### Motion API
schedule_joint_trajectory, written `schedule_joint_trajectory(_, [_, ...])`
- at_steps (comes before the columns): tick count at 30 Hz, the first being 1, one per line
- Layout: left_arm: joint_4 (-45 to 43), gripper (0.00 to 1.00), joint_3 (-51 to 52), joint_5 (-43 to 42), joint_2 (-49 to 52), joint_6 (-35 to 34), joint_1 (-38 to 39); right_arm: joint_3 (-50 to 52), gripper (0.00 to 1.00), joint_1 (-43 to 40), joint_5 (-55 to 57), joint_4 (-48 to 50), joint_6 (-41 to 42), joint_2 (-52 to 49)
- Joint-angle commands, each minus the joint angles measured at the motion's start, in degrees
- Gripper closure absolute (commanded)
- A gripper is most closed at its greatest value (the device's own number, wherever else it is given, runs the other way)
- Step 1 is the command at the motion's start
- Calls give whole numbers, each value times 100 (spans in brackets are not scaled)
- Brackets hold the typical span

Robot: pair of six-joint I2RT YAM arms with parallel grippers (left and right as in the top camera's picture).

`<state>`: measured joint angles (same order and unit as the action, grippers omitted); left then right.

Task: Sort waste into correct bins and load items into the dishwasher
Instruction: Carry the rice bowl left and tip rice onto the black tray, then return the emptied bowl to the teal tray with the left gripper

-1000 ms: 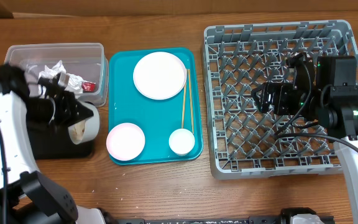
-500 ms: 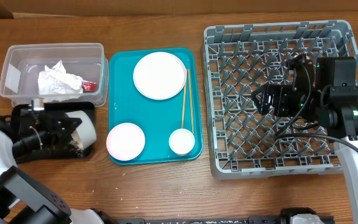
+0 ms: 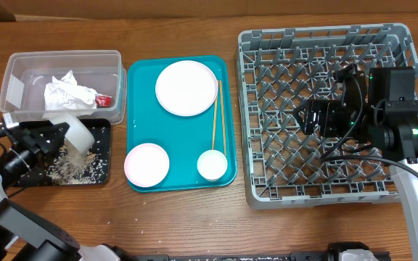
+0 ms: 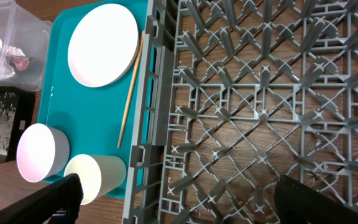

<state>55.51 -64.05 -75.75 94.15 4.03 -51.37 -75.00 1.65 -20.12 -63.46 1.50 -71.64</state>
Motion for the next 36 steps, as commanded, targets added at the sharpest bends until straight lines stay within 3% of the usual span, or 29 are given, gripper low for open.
schedule_joint_trajectory(1, [-85, 96, -2, -953, -44, -472, -120, -153, 0, 37, 7, 11, 20, 13])
schedule_joint_trajectory(7, [-175, 96, -2, -1488, -44, -949, -210, -153, 0, 37, 7, 11, 20, 13])
schedule_joint_trajectory(36, [-168, 96, -2, -1368, -46, -1606, -428, -153, 0, 37, 9, -13, 20, 13])
